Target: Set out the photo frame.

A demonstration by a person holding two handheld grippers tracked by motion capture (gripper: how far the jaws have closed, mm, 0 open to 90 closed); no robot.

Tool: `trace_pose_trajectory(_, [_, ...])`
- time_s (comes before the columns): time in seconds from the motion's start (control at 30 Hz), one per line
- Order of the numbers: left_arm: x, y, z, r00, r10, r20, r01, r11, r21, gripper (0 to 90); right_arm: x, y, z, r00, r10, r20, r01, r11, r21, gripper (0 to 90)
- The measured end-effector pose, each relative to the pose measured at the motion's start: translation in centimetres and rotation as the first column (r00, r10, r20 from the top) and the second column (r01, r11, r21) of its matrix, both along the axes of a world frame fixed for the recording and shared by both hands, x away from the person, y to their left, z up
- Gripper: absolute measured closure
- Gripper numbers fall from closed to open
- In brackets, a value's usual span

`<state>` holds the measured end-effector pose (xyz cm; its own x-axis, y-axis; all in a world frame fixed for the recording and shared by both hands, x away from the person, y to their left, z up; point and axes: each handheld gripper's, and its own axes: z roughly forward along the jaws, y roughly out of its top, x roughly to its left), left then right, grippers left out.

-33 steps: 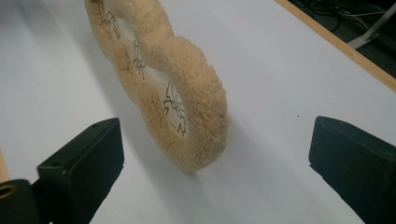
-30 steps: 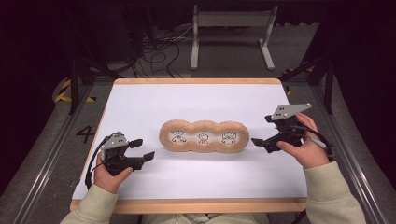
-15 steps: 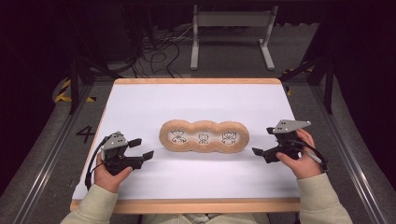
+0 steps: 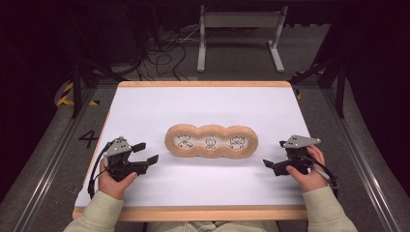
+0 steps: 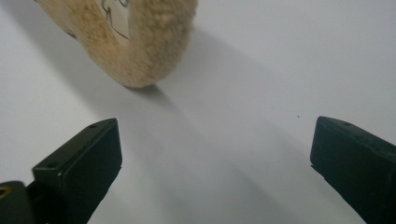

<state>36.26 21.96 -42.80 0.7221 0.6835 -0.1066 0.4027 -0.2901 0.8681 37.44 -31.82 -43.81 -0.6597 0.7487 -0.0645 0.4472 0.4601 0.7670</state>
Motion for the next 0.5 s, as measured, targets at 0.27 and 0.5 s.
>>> trace_pose_trajectory(0.27, [0.18, -0.02, -0.28, 0.9994, 0.007, -0.033, -0.007, 0.9999, -0.012, 28.1, 0.23, -0.14, -0.71, 0.9987, -0.051, 0.003, 0.051, 0.9987, -0.010, 2.6])
trace_pose_trajectory(0.5, [0.39, -0.01, -0.40, 0.9987, 0.022, -0.046, -0.021, 0.9998, 0.003, 27.9, 0.05, -0.09, -0.33, 0.9990, -0.042, 0.014, 0.042, 0.9991, 0.002, 2.6])
